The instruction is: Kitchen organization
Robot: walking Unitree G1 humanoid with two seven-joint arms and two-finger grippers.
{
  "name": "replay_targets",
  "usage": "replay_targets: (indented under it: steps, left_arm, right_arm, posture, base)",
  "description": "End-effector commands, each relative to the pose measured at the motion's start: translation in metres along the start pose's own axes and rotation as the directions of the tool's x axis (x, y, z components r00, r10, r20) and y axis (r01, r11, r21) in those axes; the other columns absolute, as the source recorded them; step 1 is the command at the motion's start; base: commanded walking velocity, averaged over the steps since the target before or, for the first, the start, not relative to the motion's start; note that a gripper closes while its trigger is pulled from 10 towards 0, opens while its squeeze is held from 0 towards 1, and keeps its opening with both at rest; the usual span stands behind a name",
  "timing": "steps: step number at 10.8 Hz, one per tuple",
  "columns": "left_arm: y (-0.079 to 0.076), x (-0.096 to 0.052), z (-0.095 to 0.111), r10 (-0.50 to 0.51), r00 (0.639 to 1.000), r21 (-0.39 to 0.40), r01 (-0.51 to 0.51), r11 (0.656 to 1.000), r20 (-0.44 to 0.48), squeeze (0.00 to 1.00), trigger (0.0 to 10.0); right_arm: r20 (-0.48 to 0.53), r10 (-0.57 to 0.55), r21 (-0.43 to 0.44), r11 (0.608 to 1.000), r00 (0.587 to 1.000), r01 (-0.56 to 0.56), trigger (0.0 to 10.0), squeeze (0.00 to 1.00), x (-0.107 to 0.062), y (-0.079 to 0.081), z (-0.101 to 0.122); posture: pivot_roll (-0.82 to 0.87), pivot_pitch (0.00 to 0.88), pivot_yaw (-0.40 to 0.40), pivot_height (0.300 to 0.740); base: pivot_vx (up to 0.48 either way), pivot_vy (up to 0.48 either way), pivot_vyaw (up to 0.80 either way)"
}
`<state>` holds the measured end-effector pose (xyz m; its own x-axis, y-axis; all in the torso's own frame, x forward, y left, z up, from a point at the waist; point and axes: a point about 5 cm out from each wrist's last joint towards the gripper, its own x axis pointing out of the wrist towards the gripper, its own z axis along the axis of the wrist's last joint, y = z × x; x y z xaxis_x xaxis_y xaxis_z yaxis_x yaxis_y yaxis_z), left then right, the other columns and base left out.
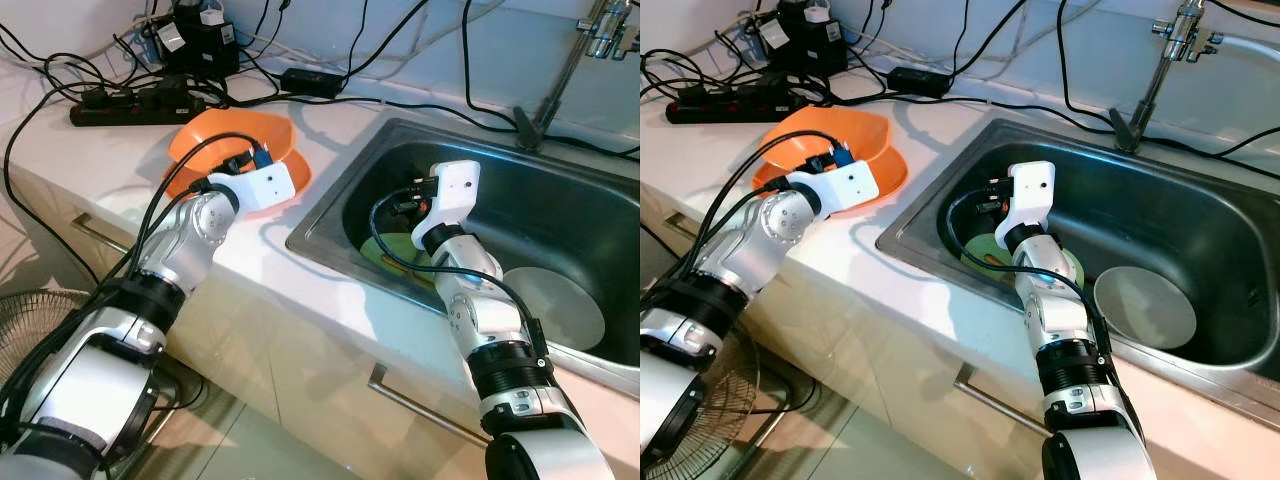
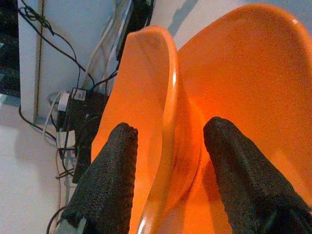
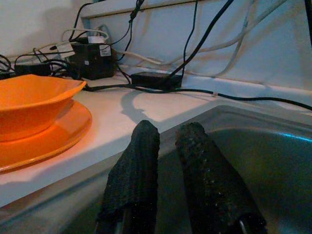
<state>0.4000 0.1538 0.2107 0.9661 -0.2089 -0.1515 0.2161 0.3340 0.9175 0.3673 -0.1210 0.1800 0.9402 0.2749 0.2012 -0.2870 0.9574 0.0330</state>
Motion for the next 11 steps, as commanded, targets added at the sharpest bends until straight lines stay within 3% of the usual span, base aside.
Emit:
replay_targets:
  steps: [1,3,4,5,11]
  left_arm:
    - [0.009,0.002,0.007,0.031,0.999,0.017,-0.031,0.999,0.016,0.00,10.0]
    - [0.008,0.005,0.003,0.025,1.000,0.029,-0.024,0.999,-0.011,0.00,10.0]
    - [0.008,0.006,0.002,0.021,1.000,0.035,-0.020,0.999,-0.015,0.00,6.2]
    - [0.006,0.007,0.002,0.018,1.000,0.037,-0.018,0.999,-0.015,0.00,0.0]
    - [-0.011,0.008,0.008,-0.024,1.000,0.029,0.024,0.999,0.012,0.00,0.0]
  right_arm:
    - [0.001,-0.007,0.004,1.000,1.000,0.007,10.0,0.00,-0.002,-0.002,0.002]
    - [-0.001,-0.004,0.003,1.000,1.000,0.004,10.0,0.00,-0.002,-0.001,0.002]
    - [-0.001,-0.003,0.004,1.000,1.000,0.003,10.0,0.00,-0.002,-0.001,0.002]
    - [-0.003,-0.004,0.004,1.000,1.000,0.004,10.0,0.00,-0.002,-0.001,0.002]
    - [-0.008,-0.007,0.005,1.000,1.000,0.007,10.0,0.00,-0.002,-0.001,0.001]
  posture:
    - [0.16,0.072,-0.004,0.740]
    - [0.16,0.073,-0.006,0.740]
    - [0.16,0.073,-0.007,0.740]
    - [0.15,0.072,-0.007,0.740]
    - [0.16,0.071,-0.003,0.740]
  base:
    - [0.000,0.000,0.00]
    - [0.000,0.000,0.00]
    - [0.000,0.000,0.00]
    - [0.000,0.000,0.00]
    - [0.000,0.000,0.00]
